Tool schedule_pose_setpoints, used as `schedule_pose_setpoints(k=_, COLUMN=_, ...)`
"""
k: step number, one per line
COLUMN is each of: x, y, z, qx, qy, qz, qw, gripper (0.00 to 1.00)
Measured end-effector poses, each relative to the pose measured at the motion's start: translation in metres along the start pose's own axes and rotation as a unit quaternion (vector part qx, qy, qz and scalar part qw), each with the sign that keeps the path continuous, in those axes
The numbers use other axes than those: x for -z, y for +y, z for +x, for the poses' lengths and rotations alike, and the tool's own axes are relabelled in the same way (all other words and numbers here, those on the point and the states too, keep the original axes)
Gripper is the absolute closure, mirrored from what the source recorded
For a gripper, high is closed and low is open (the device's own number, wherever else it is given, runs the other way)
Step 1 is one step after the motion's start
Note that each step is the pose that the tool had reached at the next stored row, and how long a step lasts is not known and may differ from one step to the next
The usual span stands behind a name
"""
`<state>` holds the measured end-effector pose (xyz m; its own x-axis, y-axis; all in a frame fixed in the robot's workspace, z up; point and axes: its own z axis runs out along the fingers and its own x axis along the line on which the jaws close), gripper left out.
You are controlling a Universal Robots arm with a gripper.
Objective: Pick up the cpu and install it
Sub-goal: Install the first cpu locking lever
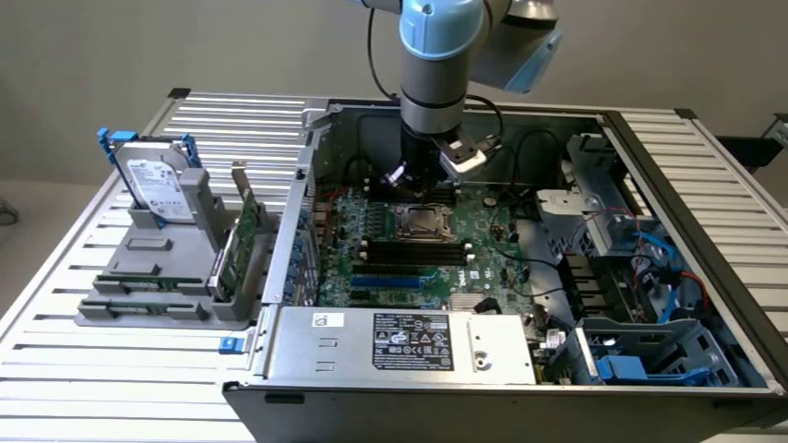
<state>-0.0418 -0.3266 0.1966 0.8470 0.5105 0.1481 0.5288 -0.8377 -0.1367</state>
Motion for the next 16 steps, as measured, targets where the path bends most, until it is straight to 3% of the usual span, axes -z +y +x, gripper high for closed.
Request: schedule_pose_setpoints(k=16, x=-0.0005, y=0.0019, z=0.0029, qx=0.001, qy=-0.0006, qz=-0.0006, qw=1.0, gripper=0.89)
